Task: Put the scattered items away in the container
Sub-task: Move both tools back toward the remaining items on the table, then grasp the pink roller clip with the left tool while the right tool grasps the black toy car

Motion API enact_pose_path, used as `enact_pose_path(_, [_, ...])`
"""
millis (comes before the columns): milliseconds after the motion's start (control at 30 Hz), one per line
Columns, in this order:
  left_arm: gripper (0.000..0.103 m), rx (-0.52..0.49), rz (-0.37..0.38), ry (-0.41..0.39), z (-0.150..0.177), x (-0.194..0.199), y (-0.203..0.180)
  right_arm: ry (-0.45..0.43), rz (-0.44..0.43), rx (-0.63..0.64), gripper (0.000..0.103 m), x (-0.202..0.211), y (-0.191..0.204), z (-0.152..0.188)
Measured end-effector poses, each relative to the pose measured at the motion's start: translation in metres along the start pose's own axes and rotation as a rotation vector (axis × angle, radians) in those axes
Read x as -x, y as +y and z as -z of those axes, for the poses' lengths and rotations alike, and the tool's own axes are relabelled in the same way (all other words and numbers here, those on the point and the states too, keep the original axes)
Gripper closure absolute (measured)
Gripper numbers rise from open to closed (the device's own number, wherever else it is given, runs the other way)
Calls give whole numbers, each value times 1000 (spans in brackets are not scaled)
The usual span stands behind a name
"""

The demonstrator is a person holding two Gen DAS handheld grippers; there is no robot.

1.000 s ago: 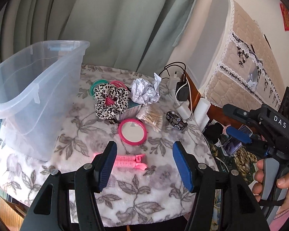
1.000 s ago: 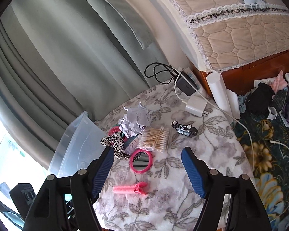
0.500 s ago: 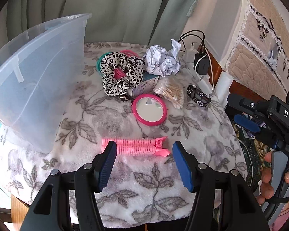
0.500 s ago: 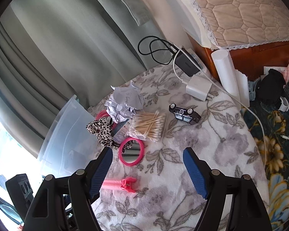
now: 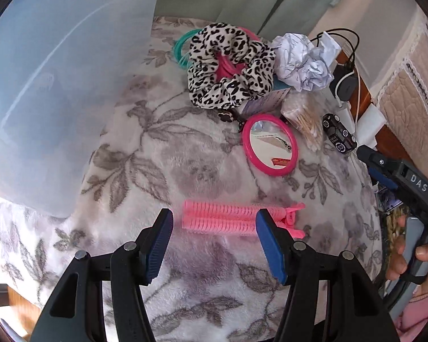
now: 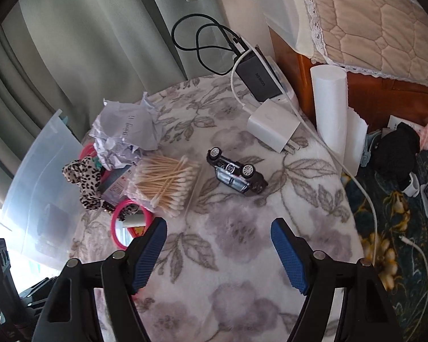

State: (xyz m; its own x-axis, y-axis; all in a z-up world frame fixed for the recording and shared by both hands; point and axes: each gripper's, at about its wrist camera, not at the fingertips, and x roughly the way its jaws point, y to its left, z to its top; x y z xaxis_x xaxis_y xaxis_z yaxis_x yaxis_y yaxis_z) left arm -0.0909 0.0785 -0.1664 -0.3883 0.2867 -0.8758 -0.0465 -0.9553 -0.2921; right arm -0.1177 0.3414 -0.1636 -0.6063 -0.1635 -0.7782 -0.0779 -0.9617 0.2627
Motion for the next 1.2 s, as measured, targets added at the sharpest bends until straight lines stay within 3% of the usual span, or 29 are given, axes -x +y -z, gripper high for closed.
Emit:
enact_pose_path(167, [42,126,58,89,-6,-9,14,14,73,75,25,-22,-4,-17])
enact_pose_path(267, [42,155,79,121,-5,-14,10,30,69,86,25,-32,-6,-21])
enact_pose_path(467, [42,190,85,97,-19,-21,3,47,79,130,25,-46,-6,-23])
enact_pose_path(733, [42,230,18,92,-41,-35,-7,53,89,157,25,-54,-4,-29])
enact_pose_path(933, [42,162,-68,82,-45,-39,-24,58,100,159,25,-58,-4,-30])
enact_pose_path(1033, [51,142,-93,75,-44,-38,-26,61,106,159,27,-60,-4,-31])
enact_pose_path(1200, [58,164,-76,74,-43,-33,-19,65,115,160,38,-63,-5,-31])
